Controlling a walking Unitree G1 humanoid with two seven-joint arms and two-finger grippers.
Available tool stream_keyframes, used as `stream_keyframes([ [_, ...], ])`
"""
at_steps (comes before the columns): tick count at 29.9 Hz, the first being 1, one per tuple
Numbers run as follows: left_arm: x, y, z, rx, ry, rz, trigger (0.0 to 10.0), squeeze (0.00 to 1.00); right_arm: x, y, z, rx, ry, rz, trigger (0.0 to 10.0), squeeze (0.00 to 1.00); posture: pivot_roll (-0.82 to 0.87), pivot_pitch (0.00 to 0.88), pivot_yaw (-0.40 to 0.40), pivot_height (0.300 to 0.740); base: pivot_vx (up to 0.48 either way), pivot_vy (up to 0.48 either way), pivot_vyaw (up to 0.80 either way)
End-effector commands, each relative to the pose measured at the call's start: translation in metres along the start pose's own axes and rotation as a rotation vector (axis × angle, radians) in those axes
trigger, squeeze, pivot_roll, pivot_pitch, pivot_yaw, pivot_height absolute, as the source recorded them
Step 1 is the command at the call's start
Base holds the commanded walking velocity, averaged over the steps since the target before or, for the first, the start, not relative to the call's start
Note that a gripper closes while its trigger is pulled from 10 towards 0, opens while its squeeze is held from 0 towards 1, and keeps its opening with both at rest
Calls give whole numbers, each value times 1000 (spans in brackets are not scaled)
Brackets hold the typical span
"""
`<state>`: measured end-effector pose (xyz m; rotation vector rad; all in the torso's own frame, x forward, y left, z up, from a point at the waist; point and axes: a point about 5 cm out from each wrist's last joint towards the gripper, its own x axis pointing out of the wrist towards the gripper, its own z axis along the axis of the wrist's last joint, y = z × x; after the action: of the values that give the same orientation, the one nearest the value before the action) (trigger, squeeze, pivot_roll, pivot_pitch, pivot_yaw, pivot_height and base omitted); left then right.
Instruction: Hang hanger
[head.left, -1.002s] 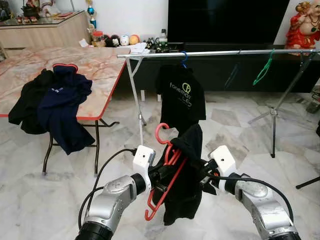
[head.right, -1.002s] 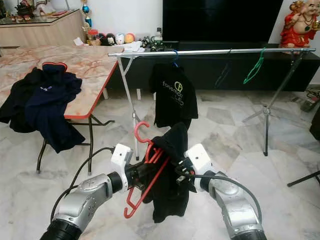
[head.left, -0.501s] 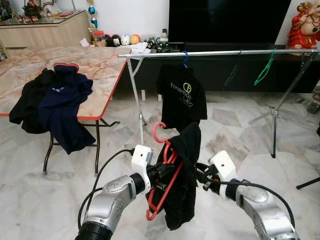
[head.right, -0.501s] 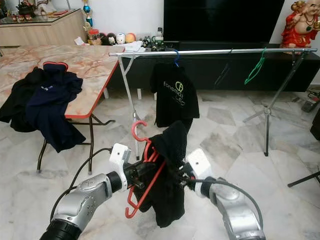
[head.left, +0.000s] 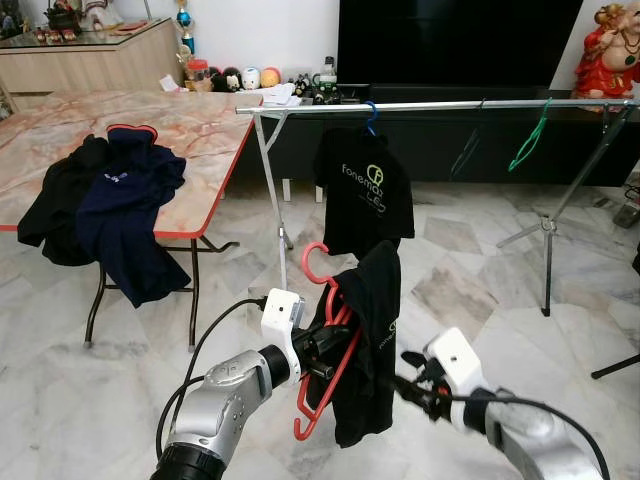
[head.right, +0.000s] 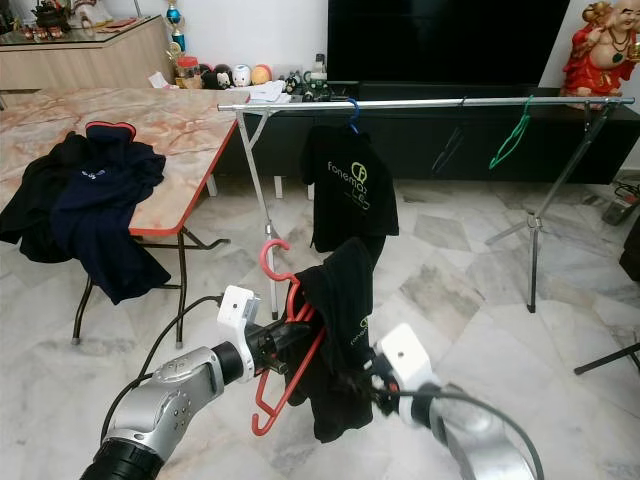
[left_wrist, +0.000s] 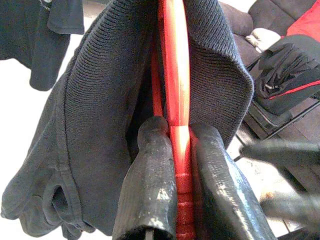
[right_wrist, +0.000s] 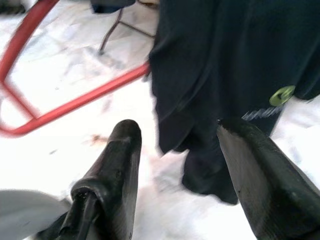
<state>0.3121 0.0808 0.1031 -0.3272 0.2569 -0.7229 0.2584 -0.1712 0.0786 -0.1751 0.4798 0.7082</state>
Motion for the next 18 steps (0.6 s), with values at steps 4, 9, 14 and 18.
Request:
stream_keyframes([
  [4,1,-3,14,26,-59,-20,10000,0,-9,4,-2,11,-3,8,10000,1000,-41,17,11,740,0,0,0],
  [9,-4,0,7,75,-10,-40,10000,0,-21,-41,21,89,-180,-333,10000,1000,-60,18,15,740,0,0,0],
  [14,-13,5,-5,130,62,-88,10000,0,-51,-101,68,140,-402,-694,10000,1000,-75,13,21,740,0,0,0],
  [18,-19,6,-10,146,99,-132,10000,0,-55,-117,92,165,-469,-702,10000,0,-74,9,17,740,0,0,0],
])
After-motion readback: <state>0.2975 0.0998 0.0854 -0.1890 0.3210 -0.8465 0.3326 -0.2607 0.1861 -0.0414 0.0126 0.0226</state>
